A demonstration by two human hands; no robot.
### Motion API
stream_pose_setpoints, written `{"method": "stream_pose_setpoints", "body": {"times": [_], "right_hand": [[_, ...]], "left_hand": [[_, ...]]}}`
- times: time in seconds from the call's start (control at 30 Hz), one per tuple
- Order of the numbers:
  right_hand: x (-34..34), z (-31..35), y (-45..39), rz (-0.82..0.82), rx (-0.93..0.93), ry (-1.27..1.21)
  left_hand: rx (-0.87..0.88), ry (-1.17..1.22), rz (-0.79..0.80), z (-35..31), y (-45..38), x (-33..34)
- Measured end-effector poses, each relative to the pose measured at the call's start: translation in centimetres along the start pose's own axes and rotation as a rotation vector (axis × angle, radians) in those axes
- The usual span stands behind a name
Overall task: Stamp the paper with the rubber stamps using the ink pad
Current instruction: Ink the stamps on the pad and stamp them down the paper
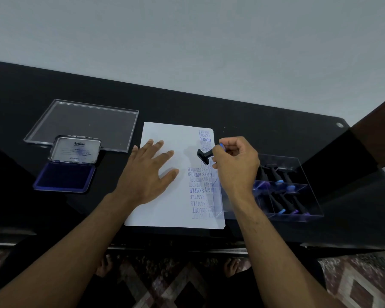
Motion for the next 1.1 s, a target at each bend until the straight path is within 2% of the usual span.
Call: {"method": "stream_pose_setpoints", "body": {"times": [0.23,0.67,0.9,1.1], "right_hand": [[3.9,1.6,2.0,0.095,-0.048,0.000],[16.7,4.3,10.1,0.394,-0.217,0.168],[21.8,5.3,14.1,0.505,-0.291,0.243],[24.8,5.6,16.3,0.562,-0.329,0.333]], "left_hand": [[-0.032,-0.066,-0.047,1.4,2.6,-3.8],[-0.287,-0.144,-0.153,9.2,14.4,-11.4],[-0.387,-0.149,-0.189,13.0,19.2,-12.6],[-0.418,-0.208,-0.131,15.1,21.1,-12.2]]}}
Point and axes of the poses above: each hand's wrist, its own y-axis away from the middle knuckle, its own x-axis out of the palm, z = x × y, the point moved 10 cm from there along -y, towards the middle knuckle, and after that the axes turned 15 degrees about x, right-handed, at the moved point
